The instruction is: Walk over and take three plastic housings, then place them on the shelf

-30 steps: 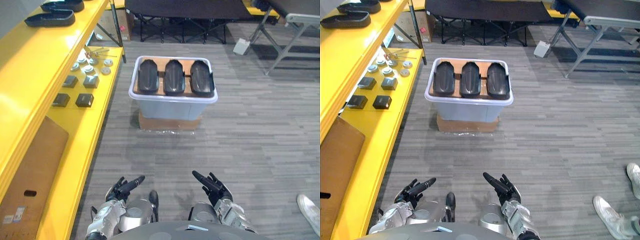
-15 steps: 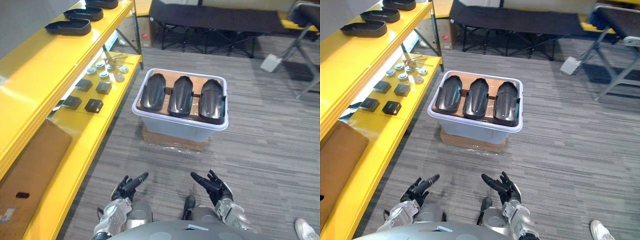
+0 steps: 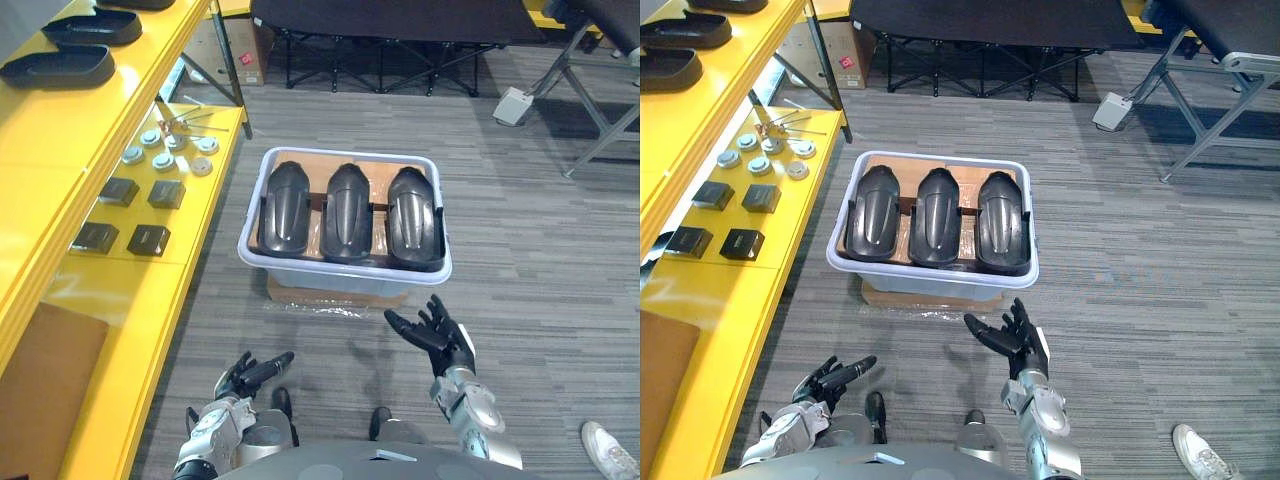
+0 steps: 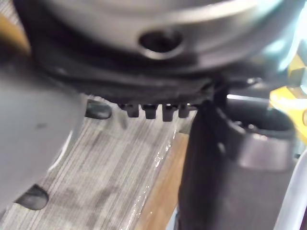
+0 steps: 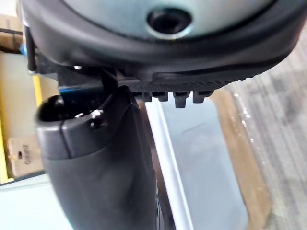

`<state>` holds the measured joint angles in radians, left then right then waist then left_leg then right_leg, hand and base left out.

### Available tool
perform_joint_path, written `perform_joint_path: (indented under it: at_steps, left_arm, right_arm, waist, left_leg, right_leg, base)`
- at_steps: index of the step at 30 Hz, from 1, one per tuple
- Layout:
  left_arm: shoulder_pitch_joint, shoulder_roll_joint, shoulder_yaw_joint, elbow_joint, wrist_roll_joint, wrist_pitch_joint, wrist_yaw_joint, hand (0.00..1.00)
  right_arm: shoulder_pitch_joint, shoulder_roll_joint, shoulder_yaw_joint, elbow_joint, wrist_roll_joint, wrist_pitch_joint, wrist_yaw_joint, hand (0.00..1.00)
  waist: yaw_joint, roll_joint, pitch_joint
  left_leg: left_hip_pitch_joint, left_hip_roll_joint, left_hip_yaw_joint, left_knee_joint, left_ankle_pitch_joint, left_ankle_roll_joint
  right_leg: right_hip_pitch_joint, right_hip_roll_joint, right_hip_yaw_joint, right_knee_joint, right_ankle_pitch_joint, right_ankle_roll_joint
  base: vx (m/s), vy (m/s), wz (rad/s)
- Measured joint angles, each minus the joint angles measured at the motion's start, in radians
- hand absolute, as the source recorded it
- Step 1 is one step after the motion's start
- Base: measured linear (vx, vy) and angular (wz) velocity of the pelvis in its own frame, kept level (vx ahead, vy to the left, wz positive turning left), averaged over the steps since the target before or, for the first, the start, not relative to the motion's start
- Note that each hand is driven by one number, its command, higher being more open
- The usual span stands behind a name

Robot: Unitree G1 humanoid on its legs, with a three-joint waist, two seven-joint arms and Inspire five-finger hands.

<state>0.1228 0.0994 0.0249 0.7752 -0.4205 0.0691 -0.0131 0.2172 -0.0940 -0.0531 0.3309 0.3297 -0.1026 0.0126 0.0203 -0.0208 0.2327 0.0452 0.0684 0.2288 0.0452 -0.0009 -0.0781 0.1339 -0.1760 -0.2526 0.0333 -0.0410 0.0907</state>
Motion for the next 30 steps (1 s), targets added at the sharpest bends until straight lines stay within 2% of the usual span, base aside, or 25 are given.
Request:
perform_joint_path:
  at_steps: [6,8,13,14,16,18,20,21,24,27,30]
  left_arm:
    - [0.047,0.010,0.002,0.005,0.012,-0.001,-0.002,1.00]
    - [0.047,0.015,0.003,0.022,0.033,0.005,-0.006,1.00]
    - [0.052,0.020,0.038,0.043,0.076,-0.005,-0.013,1.00]
    - [0.059,0.023,0.055,0.041,0.077,-0.011,-0.013,1.00]
    - [0.069,0.041,0.068,0.041,0.091,-0.027,-0.019,1.00]
    - [0.067,0.056,0.070,0.042,0.104,-0.045,-0.023,1.00]
    - [0.046,0.056,0.071,0.038,0.067,-0.075,-0.046,1.00]
    - [0.027,0.056,0.068,0.040,0.067,-0.092,-0.051,1.00]
    - [-0.010,0.057,0.049,0.054,0.042,-0.116,-0.049,1.00]
    - [-0.040,0.061,0.029,0.065,0.021,-0.127,-0.046,1.00]
    - [-0.067,0.068,0.003,0.059,0.021,-0.145,-0.039,1.00]
  right_arm:
    - [-0.067,-0.057,-0.098,-0.026,0.038,0.011,0.004,1.00]
    - [-0.113,-0.100,-0.113,-0.001,0.036,0.017,-0.003,1.00]
    - [-0.257,-0.194,-0.135,0.090,0.040,0.077,-0.066,1.00]
    - [-0.309,-0.215,-0.135,0.115,0.040,0.097,-0.081,1.00]
    - [-0.412,-0.252,-0.135,0.160,0.052,0.123,-0.098,1.00]
    - [-0.558,-0.329,-0.134,0.229,0.085,0.150,-0.110,1.00]
    - [-0.653,-0.408,-0.135,0.291,0.111,0.155,-0.111,1.00]
    - [-0.713,-0.443,-0.134,0.338,0.134,0.156,-0.112,1.00]
    - [-0.848,-0.501,-0.111,0.418,0.189,0.155,-0.124,1.00]
    - [-0.913,-0.543,-0.081,0.475,0.205,0.155,-0.155,1.00]
    - [-0.973,-0.573,-0.072,0.538,0.237,0.160,-0.194,1.00]
  waist:
    - [0.002,0.008,-0.005]
    - [0.000,0.012,-0.007]
    - [0.006,0.018,-0.008]
    - [0.009,0.010,0.001]
    - [0.013,0.008,0.036]
    - [0.032,-0.004,0.118]
    - [0.047,-0.001,0.163]
    - [0.058,0.004,0.172]
    - [0.060,0.012,0.195]
    - [0.068,0.012,0.201]
    - [0.091,0.013,0.232]
  left_leg:
    - [0.007,0.014,-0.007,-0.014,-0.001,0.001]
    - [0.018,0.011,-0.009,-0.041,0.016,0.010]
    - [0.012,0.003,-0.017,-0.130,0.081,0.021]
    - [-0.009,0.003,-0.021,-0.129,0.089,0.022]
    - [-0.039,0.005,-0.026,-0.114,0.094,0.031]
    - [-0.100,0.011,-0.039,-0.061,0.093,0.033]
    - [-0.161,0.014,-0.059,-0.014,0.092,0.041]
    - [-0.200,0.016,-0.068,0.012,0.091,0.049]
    - [-0.270,0.016,-0.095,0.048,0.088,0.053]
    - [-0.323,0.014,-0.114,0.055,0.095,0.056]
    - [-0.344,0.011,-0.125,0.055,0.103,0.063]
  right_leg:
    - [0.007,0.009,-0.018,0.003,-0.006,0.011]
    - [0.005,0.008,-0.018,0.006,-0.011,0.016]
    - [-0.060,0.007,-0.031,0.040,-0.020,0.021]
    - [-0.081,0.006,-0.036,0.042,-0.015,0.028]
    - [-0.102,0.005,-0.038,0.042,0.000,0.029]
    - [-0.125,0.009,-0.041,0.024,0.035,0.020]
    - [-0.147,0.019,-0.054,0.014,0.065,0.008]
    - [-0.171,0.020,-0.058,0.015,0.073,0.006]
    - [-0.212,0.021,-0.074,0.021,0.077,0.006]
    - [-0.253,0.021,-0.087,0.025,0.084,0.002]
    - [-0.271,0.019,-0.097,0.037,0.084,0.002]
  base:
    - [-0.02,-0.022,0.04]
    - [-0.11,-0.031,-0.03]
    - [-0.16,0.008,0.07]
    - [-0.12,0.037,0.09]
    - [-0.11,0.038,0.04]
    - [-0.12,0.029,0.07]
    - [-0.11,0.017,0.21]
    - [-0.10,0.023,0.19]
    - [-0.05,0.032,0.21]
    - [-0.02,0.023,0.17]
    - [0.00,0.015,0.13]
